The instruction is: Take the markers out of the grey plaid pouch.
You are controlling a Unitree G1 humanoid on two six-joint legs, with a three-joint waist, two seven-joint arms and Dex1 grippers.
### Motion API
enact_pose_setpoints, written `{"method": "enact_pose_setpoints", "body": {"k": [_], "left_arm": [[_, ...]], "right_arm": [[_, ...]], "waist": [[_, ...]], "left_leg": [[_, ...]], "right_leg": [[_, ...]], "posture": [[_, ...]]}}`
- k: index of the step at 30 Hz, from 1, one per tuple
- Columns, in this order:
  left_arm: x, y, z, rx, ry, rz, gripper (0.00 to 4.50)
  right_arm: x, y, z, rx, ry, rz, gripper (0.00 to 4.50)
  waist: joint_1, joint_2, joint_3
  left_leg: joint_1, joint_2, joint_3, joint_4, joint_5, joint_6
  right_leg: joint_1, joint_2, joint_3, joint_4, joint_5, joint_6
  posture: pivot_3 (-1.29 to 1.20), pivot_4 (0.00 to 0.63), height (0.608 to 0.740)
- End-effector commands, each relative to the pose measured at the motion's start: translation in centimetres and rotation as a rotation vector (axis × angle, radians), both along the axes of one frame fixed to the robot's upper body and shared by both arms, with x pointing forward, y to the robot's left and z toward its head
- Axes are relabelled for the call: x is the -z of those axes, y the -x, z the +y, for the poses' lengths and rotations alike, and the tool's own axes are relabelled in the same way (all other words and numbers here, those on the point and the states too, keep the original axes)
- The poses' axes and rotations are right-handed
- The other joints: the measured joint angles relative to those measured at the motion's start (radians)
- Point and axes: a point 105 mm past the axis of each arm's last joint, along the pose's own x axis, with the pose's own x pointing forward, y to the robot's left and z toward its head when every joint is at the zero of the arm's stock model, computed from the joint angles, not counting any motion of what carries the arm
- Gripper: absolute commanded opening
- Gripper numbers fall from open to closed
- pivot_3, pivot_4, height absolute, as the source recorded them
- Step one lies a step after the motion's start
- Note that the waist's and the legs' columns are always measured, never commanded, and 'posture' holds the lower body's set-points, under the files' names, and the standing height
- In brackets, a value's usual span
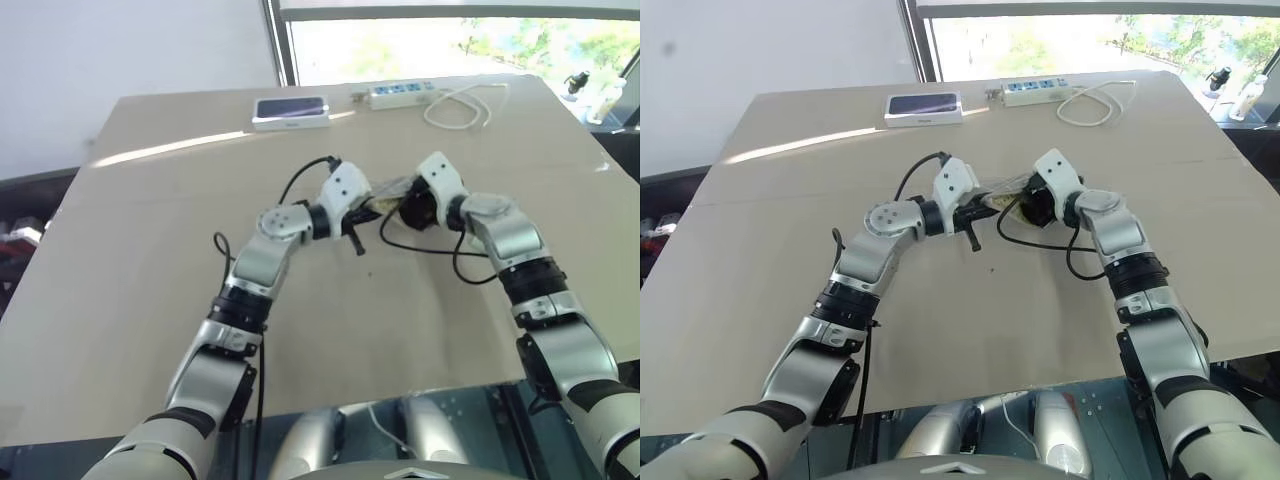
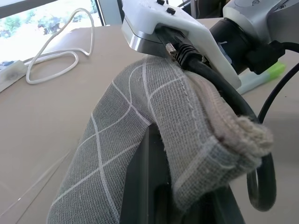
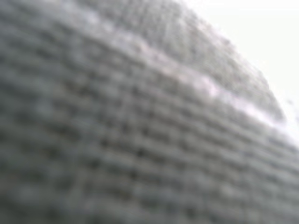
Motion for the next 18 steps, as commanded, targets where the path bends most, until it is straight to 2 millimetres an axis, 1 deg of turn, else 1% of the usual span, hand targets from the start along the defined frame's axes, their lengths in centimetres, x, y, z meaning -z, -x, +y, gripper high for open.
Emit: {"method": "enact_pose_setpoints", "body": {"k": [1,6,9,11,13,15,18], "left_arm": [[-2.4,0.4,-0.2,0.030,0.045,-0.084,0.00],[-2.2,0.2,0.0,0.017,0.057,-0.074,0.00],[-2.3,0.0,0.0,0.011,0.086,-0.053,0.00],[-2.3,0.0,-0.1,0.012,0.095,-0.046,0.00],[-2.3,-0.2,-0.2,0.009,0.120,-0.016,0.00],[-2.3,-0.5,-0.3,-0.015,0.115,-0.031,0.00],[-2.0,-0.5,-0.7,-0.014,0.111,-0.023,0.00]], "right_arm": [[-2.0,0.3,-0.3,0.007,-0.079,-0.022,4.36],[-2.2,1.3,-0.9,0.000,-0.105,0.005,4.36],[-1.6,2.5,-1.7,-0.040,-0.009,0.000,4.36],[-1.4,3.1,-2.0,-0.065,0.036,-0.001,4.36],[-2.0,4.4,-2.0,-0.121,0.035,-0.003,4.36],[-2.5,5.5,-2.0,-0.153,0.032,0.004,4.36],[-2.9,6.2,-1.9,-0.162,0.024,0.002,4.36]], "waist": [[0.000,0.000,0.000],[0.001,0.000,0.000],[0.006,0.000,0.000],[0.004,0.000,0.000],[0.003,0.000,0.000],[0.003,0.000,0.000],[0.002,0.000,0.000]], "left_leg": [[0.000,0.000,0.000,0.000,0.000,0.000],[0.000,0.000,0.000,0.000,0.000,0.000],[0.000,0.000,-0.001,0.000,0.000,0.000],[-0.001,0.000,-0.001,0.000,0.000,0.000],[-0.001,0.000,-0.001,0.000,0.000,0.000],[-0.001,0.000,-0.001,0.000,0.000,0.000],[-0.001,0.000,-0.001,-0.001,0.000,0.000]], "right_leg": [[0.000,0.000,0.000,0.000,0.000,0.000],[0.000,0.000,0.000,0.000,0.000,0.000],[0.000,0.000,0.000,0.000,0.000,0.000],[0.000,0.000,0.000,-0.001,0.000,0.000],[0.000,0.000,0.000,-0.001,0.000,0.000],[0.000,0.000,0.000,-0.001,0.000,0.000],[0.000,0.000,0.000,-0.001,0.000,0.000]], "posture": [[0.00,0.150,0.740],[0.00,0.150,0.740],[0.00,0.150,0.740],[0.00,0.150,0.740],[0.00,0.150,0.740],[0.00,0.150,0.740],[0.00,0.150,0.740]]}}
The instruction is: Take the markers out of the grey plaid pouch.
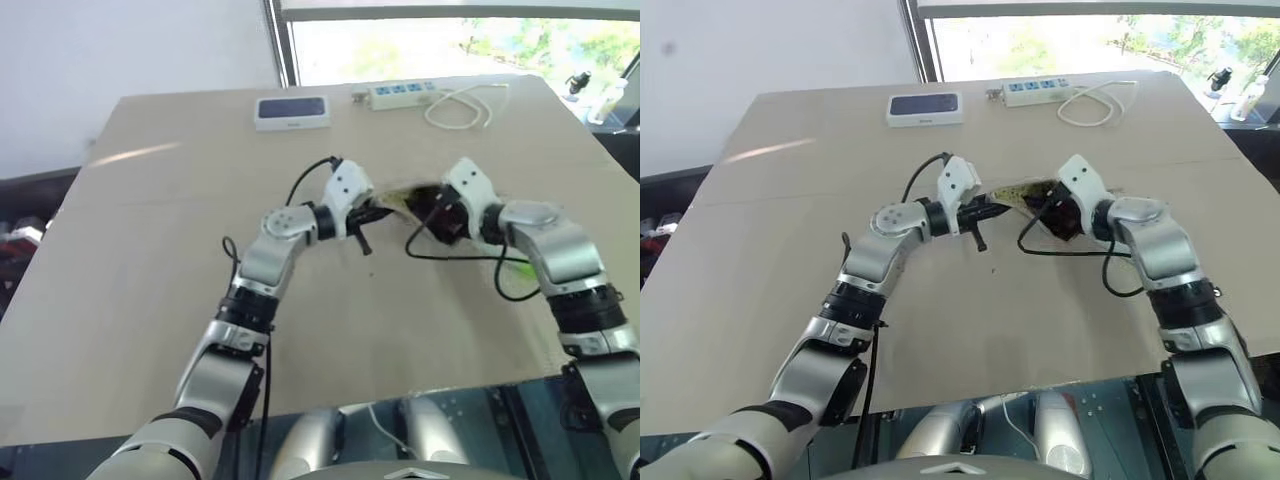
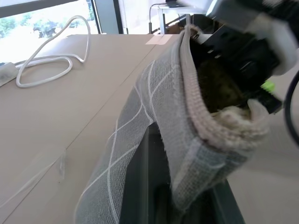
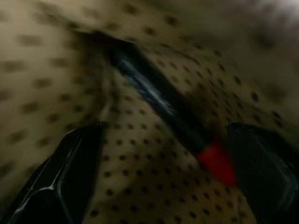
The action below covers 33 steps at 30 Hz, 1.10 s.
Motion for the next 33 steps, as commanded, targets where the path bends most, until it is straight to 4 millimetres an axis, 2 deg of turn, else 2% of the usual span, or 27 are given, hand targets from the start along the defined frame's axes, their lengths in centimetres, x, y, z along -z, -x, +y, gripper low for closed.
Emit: {"method": "enact_pose_setpoints", "body": {"k": [1,8,14,19,21,26,30,33], "left_arm": [[-2.0,-0.3,-0.1,-0.019,0.048,-0.059,0.00],[-0.7,-0.1,-0.7,0.001,0.017,-0.048,0.00],[0.2,0.5,-0.7,0.011,0.017,-0.026,0.00],[0.4,0.4,-0.6,-0.005,0.039,-0.004,0.00],[0.3,0.4,-0.6,-0.010,0.053,0.012,0.00],[-0.1,1.0,-1.1,0.035,0.089,0.051,0.00],[-1.0,1.9,-1.6,0.113,0.131,0.110,0.00],[-1.8,2.6,-1.8,0.165,0.162,0.139,0.00]], "right_arm": [[-1.4,1.1,0.7,-0.038,-0.042,-0.016,4.36],[-2.1,1.4,0.6,0.039,-0.236,0.044,4.36],[-1.9,1.4,-1.0,0.185,-0.482,0.185,4.36],[-1.5,1.2,-2.2,0.281,-0.592,0.262,4.36],[-1.3,1.4,-2.3,0.282,-0.551,0.257,4.36],[-0.7,1.4,-2.3,0.257,-0.241,0.103,4.36],[-1.5,1.8,-1.4,0.165,-0.070,-0.005,4.36],[-2.3,2.6,-1.7,0.089,0.062,-0.061,4.36]], "waist": [[0.001,0.000,0.000],[0.006,0.000,0.000],[0.006,0.000,0.000],[0.006,0.000,0.000],[0.006,0.000,0.000],[0.007,0.000,0.000],[0.002,0.000,0.000],[0.004,0.000,0.000]], "left_leg": [[0.000,0.000,0.000,0.000,0.000,0.000],[0.000,0.000,0.000,0.000,0.000,0.000],[0.000,0.000,0.000,0.000,0.000,0.000],[0.000,0.000,0.000,0.000,0.000,0.000],[0.000,0.000,0.000,0.000,0.000,0.000],[0.000,0.000,0.000,0.000,0.000,0.000],[0.000,0.000,0.001,0.000,0.000,0.000],[0.000,0.000,0.000,0.000,0.000,0.000]], "right_leg": [[0.000,0.000,0.000,0.000,0.000,0.000],[0.000,0.000,0.002,0.000,0.000,0.000],[0.000,0.000,0.002,0.000,0.000,0.000],[0.000,0.000,0.002,0.000,0.000,0.000],[0.000,0.000,0.002,0.001,0.000,0.000],[0.000,-0.001,0.002,0.000,0.000,0.000],[0.000,0.000,0.002,0.000,0.000,0.000],[-0.001,0.000,0.002,0.000,0.000,0.000]], "posture": [[0.00,0.150,0.740],[0.00,0.150,0.740],[0.00,0.150,0.740],[0.00,0.150,0.740],[0.00,0.150,0.740],[0.00,0.150,0.740],[0.00,0.150,0.740],[0.00,0.150,0.740]]}}
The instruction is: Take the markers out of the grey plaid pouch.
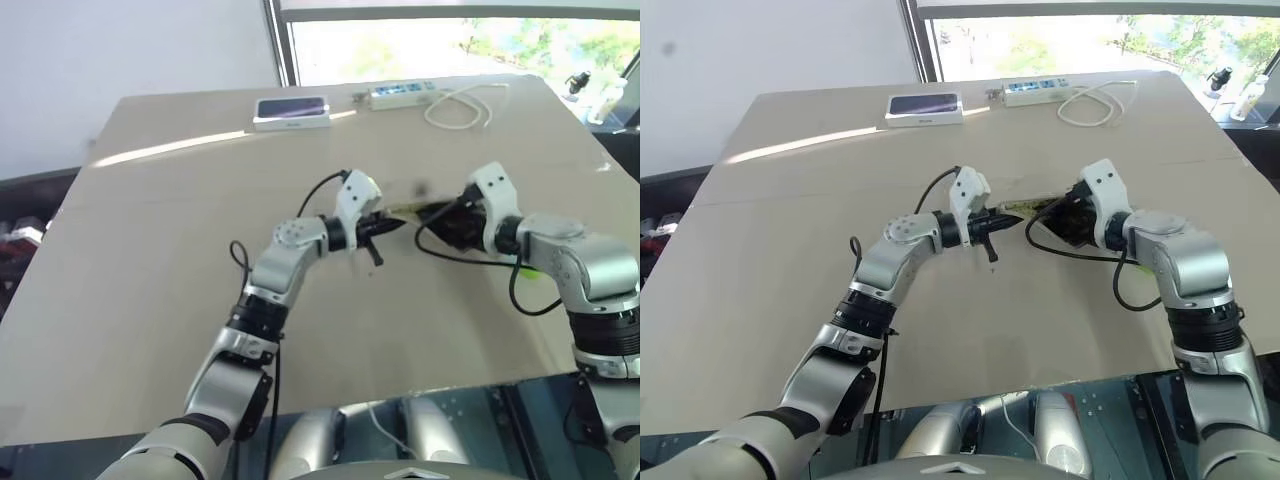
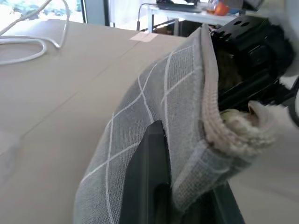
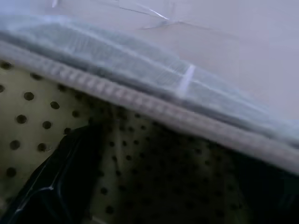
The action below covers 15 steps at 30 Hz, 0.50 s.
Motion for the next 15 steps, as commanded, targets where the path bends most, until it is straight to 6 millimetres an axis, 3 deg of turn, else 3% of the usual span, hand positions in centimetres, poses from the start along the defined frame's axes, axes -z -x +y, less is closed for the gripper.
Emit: {"method": "enact_pose_setpoints", "body": {"k": [1,4,8,15], "left_arm": [[-3.0,1.1,0.0,0.066,0.089,-0.038,0.00],[-3.0,1.6,0.0,0.109,0.087,-0.014,0.00],[-2.5,1.9,-0.1,0.144,0.067,0.007,0.00],[-2.2,2.2,-0.9,0.208,0.052,0.035,0.00]], "right_arm": [[-2.4,0.7,0.1,-0.097,0.129,-0.110,4.36],[-2.7,1.6,-0.6,-0.183,0.274,-0.120,4.36],[-1.7,3.0,-0.4,-0.312,0.422,-0.089,4.36],[-1.0,3.2,0.2,-0.406,0.516,-0.083,4.36]], "waist": [[0.002,0.000,0.000],[0.005,0.000,0.000],[0.008,0.000,0.000],[0.011,0.000,0.000]], "left_leg": [[0.000,0.000,0.000,0.000,0.000,0.000],[0.000,0.000,0.000,0.000,0.000,0.000],[0.000,0.000,-0.001,0.000,0.000,0.000],[0.000,0.000,0.000,0.000,0.000,0.000]], "right_leg": [[0.000,0.000,0.000,0.000,0.000,0.000],[0.001,0.000,0.000,-0.001,0.000,0.000],[0.001,0.000,-0.001,-0.002,0.000,0.000],[0.001,0.000,-0.001,-0.002,0.000,0.000]], "posture": [[0.00,0.150,0.740],[0.00,0.150,0.740],[0.00,0.150,0.740],[0.00,0.150,0.740]]}}
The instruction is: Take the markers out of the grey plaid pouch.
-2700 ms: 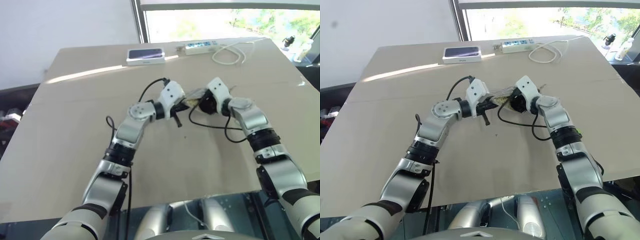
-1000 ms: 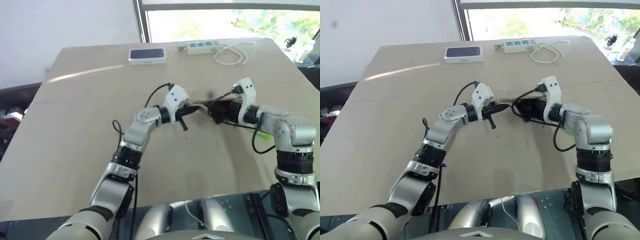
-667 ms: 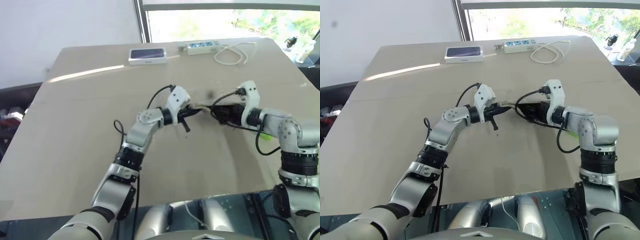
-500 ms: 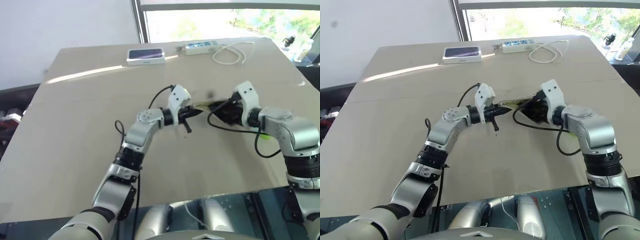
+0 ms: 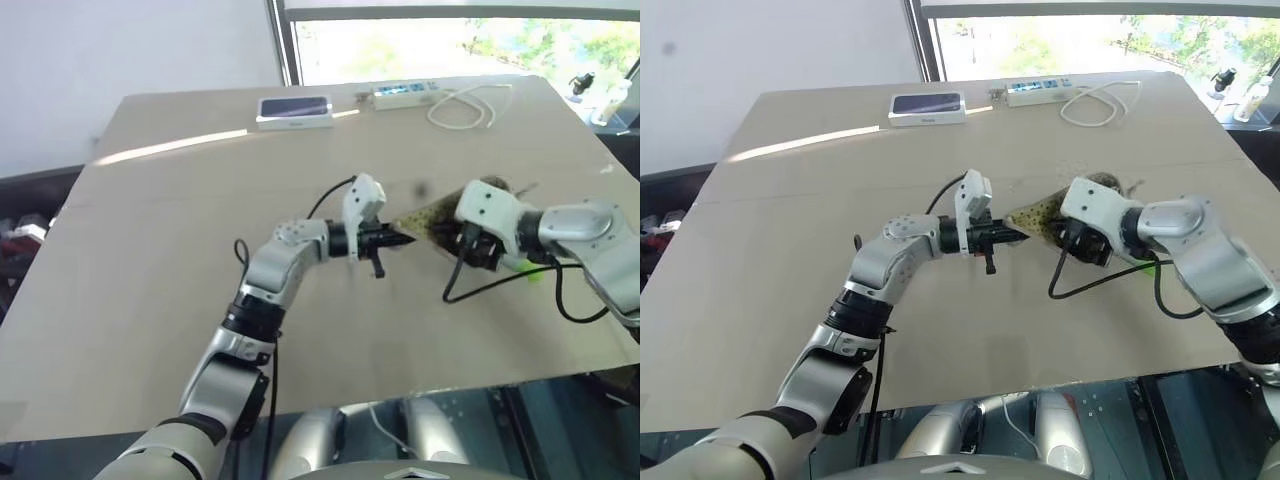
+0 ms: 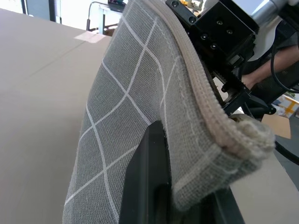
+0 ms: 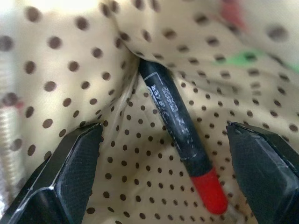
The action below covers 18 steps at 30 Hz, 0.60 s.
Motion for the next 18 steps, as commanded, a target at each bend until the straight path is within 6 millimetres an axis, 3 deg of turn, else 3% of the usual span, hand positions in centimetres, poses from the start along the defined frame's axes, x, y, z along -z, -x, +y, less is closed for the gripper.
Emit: {"method": "enact_pose_setpoints", "body": {"k": [1,12,18], "left_arm": [[-2.3,0.2,-0.3,0.045,0.054,-0.047,0.00],[-1.9,1.5,-0.9,0.154,0.035,0.093,0.00],[-1.7,2.0,-1.3,0.162,0.039,0.136,0.00]], "right_arm": [[0.2,0.3,-0.2,-0.045,0.071,0.022,4.36],[0.5,2.2,-2.1,-0.186,0.208,0.210,4.36],[1.3,2.2,-3.0,-0.199,0.241,0.271,4.36]], "waist": [[0.003,0.000,0.000],[0.021,0.000,0.000],[0.019,0.000,0.000]], "left_leg": [[0.000,0.000,0.000,0.000,0.000,0.000],[-0.001,0.000,0.000,0.000,0.000,0.000],[-0.001,0.000,0.000,0.000,0.000,0.000]], "right_leg": [[0.000,0.000,0.000,0.000,0.000,0.000],[0.000,0.000,-0.002,-0.001,0.000,0.000],[0.000,0.000,-0.001,-0.001,0.000,0.000]], "posture": [[0.00,0.150,0.740],[0.00,0.150,0.740],[0.00,0.150,0.740]]}}
